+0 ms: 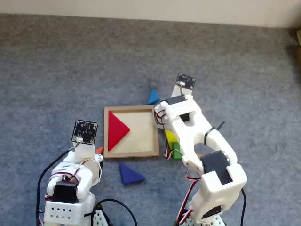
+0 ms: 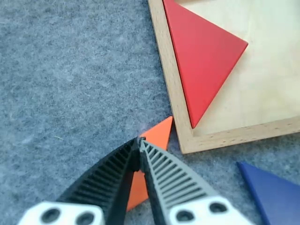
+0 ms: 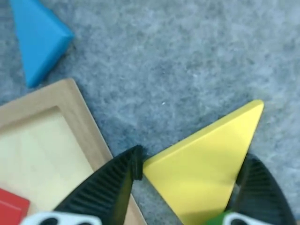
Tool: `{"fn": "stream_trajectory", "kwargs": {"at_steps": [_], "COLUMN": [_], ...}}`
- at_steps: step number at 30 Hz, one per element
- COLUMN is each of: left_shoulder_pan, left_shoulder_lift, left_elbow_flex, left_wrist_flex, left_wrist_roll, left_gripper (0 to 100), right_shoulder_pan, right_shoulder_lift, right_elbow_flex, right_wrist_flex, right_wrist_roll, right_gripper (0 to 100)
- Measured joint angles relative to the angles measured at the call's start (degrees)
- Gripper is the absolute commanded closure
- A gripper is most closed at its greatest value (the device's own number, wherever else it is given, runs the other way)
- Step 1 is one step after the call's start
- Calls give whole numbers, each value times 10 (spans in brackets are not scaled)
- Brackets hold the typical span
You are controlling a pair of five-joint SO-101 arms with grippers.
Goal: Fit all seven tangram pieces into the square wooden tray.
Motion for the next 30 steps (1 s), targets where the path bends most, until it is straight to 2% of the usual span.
{"fn": "stream_trajectory", "kwargs": {"at_steps": [12,19,30], "left_shoulder_pan": [0,0,0], "left_shoulder_lift": [0,0,0], "left_elbow_flex": [0,0,0], "left_wrist_flex": [0,0,0], "left_wrist_roll": [0,0,0], "left_gripper": [991,991,991], "right_shoulder_pan": [0,-6,-6], "right_shoulder_lift": [0,-3,-25], "right_elbow_flex": [-1,-19,-19], "right_wrist_flex": [11,75,81], "right_wrist_roll": [2,2,2], "right_gripper": [701,575,574]}}
